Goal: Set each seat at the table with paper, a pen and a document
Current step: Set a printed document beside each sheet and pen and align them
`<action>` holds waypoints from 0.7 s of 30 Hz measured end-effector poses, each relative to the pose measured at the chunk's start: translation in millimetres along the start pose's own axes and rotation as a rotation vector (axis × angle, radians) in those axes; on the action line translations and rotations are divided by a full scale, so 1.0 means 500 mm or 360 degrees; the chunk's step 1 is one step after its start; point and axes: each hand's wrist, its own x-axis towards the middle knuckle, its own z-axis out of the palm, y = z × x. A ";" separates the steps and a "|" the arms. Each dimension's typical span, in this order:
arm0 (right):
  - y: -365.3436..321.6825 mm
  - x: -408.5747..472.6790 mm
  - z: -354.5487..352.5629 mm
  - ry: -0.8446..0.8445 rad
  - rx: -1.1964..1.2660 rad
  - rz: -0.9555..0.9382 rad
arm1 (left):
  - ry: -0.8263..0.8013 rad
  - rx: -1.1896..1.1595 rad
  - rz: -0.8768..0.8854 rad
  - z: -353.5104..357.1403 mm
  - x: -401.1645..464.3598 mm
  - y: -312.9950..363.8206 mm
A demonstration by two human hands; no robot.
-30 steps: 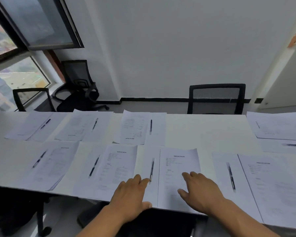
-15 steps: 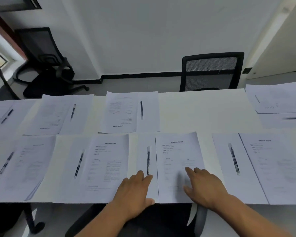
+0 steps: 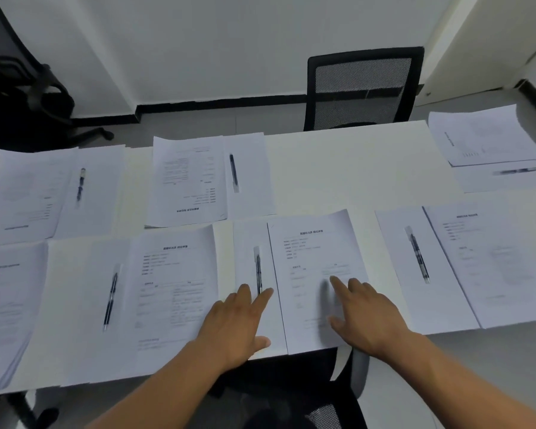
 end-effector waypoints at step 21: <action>0.051 0.011 0.079 0.0054 0.0182 -0.0192 | -0.0043 0.0048 -0.0048 0.037 0.050 0.027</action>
